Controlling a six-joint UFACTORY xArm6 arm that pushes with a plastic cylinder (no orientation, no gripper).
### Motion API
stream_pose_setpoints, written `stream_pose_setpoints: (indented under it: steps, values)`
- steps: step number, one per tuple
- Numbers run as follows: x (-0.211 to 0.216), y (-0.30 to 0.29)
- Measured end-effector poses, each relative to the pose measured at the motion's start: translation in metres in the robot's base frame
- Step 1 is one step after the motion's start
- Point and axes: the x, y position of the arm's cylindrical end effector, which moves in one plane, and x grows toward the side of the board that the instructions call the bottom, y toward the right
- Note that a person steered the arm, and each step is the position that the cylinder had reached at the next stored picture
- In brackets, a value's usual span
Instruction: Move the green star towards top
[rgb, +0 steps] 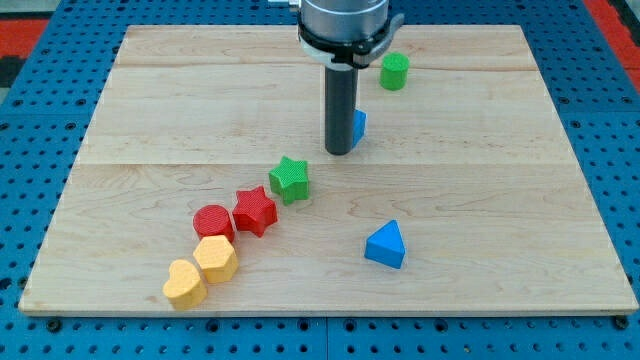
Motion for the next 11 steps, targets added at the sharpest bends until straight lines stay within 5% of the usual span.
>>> stream_pose_setpoints:
  steps: [1,4,6,8,11]
  values:
    - [-0.022,0.023]
    - [0.099,-0.03]
    - [0.047,-0.089]
    - [0.086,-0.05]
    - [-0.082,-0.055]
